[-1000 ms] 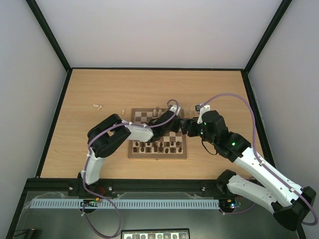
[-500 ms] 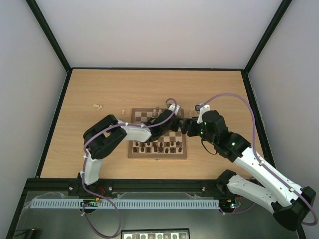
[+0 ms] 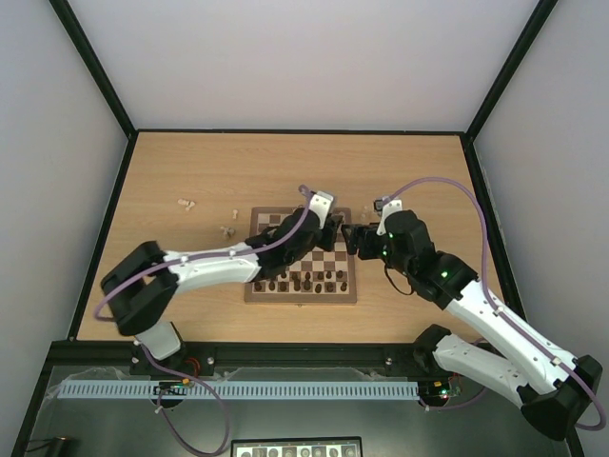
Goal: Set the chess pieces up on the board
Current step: Pick up the chess piece at the center of the board.
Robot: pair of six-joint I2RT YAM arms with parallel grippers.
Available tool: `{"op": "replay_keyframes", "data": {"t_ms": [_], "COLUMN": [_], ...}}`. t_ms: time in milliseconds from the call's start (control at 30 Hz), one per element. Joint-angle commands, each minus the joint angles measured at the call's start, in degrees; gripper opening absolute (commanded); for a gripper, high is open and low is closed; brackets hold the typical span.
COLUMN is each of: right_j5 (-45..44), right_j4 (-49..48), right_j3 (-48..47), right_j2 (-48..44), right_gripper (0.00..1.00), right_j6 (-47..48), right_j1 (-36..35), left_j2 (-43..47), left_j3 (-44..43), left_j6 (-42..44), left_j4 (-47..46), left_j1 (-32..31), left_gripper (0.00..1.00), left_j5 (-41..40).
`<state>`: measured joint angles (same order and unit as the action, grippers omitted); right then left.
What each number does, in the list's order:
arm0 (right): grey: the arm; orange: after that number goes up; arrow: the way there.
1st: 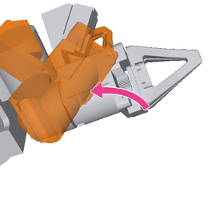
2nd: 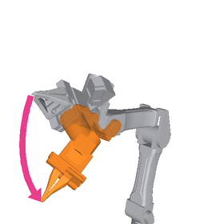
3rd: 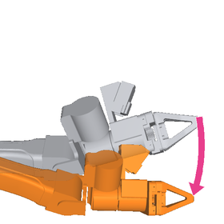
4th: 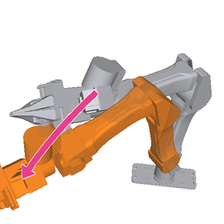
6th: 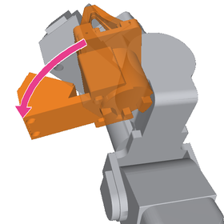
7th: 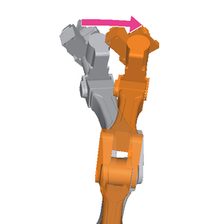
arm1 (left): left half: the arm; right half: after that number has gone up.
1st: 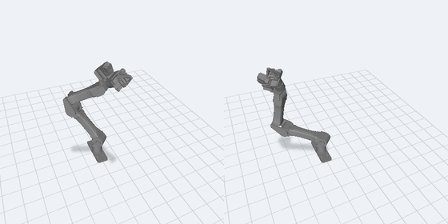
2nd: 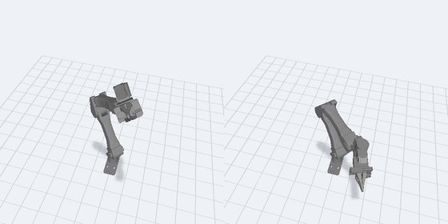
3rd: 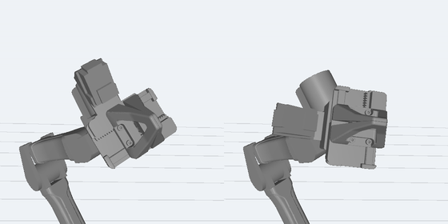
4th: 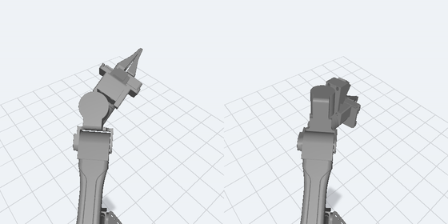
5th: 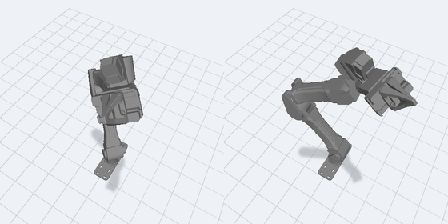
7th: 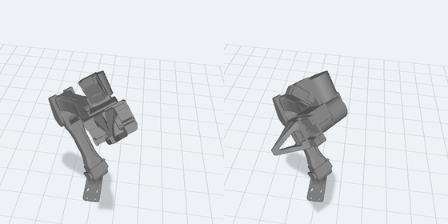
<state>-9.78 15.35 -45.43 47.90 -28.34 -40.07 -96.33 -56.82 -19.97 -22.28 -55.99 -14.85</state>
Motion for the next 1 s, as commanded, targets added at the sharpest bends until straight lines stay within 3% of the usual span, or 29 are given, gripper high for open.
{"op": "replay_keyframes", "data": {"t_ms": [0,133,300,333,367,567,733,867,967], "right_j5": [-6.02,-9.38,-6.86,-6.50,-5.87,-2.17,0.89,2.26,0.62], "right_j4": [3.02,4.00,3.21,3.24,3.26,2.02,0.20,-0.25,-0.24], "right_j3": [-3.54,-6.06,-8.58,-9.27,-9.98,-14.12,-17.06,-19.27,-20.43], "right_j2": [4.05,10.68,17.50,18.69,20.07,29.31,38.71,44.86,47.90], "right_gripper": [0.80,0.80,0.80,0.80,0.80,0.77,0.44,0.36,0.35], "right_j6": [-0.56,-0.86,-0.31,-0.12,0.16,0.85,1.52,1.86,1.97], "right_j1": [0.44,2.17,9.44,11.09,12.68,19.02,22.77,23.98,24.24], "left_j2": [8.65,17.45,28.43,29.59,30.76,34.94,37.81,39.75,40.06], "left_j3": [1.91,5.40,7.74,7.84,7.86,10.79,15.10,17.33,17.78], "left_j6": [-1.57,-2.92,-5.72,-6.48,-7.20,-10.86,-12.64,-13.17,-13.16], "left_j4": [8.02,13.49,21.20,22.74,24.72,28.01,27.37,26.33,26.25], "left_j1": [-0.58,-0.59,0.78,1.36,2.01,5.50,10.54,14.25,15.66], "left_gripper": [0.35,0.54,0.75,0.91,0.98,0.99,0.99,0.99,0.99], "left_j5": [-2.84,-4.62,-7.13,-7.34,-7.30,-6.40,-2.60,0.76,2.10]}}
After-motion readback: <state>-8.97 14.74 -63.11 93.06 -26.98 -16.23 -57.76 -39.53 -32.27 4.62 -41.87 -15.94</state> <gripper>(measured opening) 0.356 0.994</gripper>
